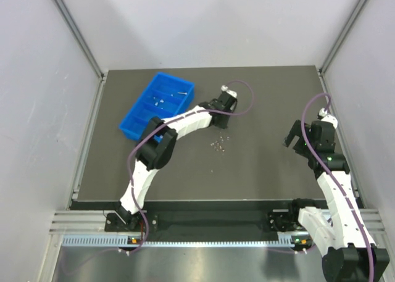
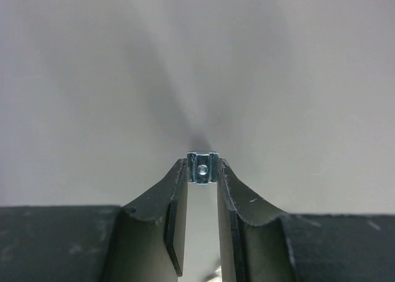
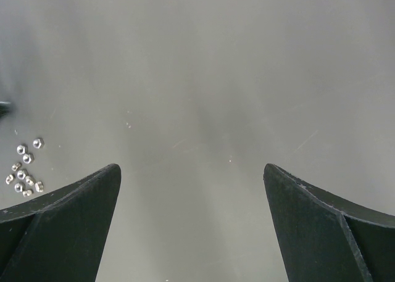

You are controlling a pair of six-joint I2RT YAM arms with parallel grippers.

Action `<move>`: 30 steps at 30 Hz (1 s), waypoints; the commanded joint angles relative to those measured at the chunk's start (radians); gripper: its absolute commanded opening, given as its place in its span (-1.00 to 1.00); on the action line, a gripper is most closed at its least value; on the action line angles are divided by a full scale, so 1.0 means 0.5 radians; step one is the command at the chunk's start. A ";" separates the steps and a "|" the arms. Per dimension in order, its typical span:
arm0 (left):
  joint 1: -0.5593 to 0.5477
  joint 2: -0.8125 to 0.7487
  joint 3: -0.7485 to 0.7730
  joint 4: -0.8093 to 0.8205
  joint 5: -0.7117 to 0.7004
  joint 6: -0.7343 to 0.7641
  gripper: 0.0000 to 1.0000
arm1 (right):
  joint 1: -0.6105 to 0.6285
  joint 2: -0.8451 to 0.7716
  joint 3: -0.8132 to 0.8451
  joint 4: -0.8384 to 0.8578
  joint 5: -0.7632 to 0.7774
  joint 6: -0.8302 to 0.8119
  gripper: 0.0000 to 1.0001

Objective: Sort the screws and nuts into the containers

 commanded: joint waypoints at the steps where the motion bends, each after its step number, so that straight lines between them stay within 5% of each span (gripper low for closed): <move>1: 0.234 -0.463 -0.071 0.151 -0.111 -0.153 -0.67 | 0.015 -0.008 0.041 0.033 0.026 -0.006 0.99; 11: 0.911 -0.749 -0.359 0.286 -0.243 -0.328 -0.64 | 0.015 0.032 0.022 0.076 -0.002 0.016 0.99; 23: 1.032 -0.448 -0.279 0.231 -0.292 -0.359 -0.62 | 0.015 0.017 0.038 0.042 0.029 0.028 0.99; 30: 1.026 -0.579 -0.365 0.231 -0.271 -0.356 0.14 | 0.015 0.075 0.078 0.045 0.022 0.025 0.99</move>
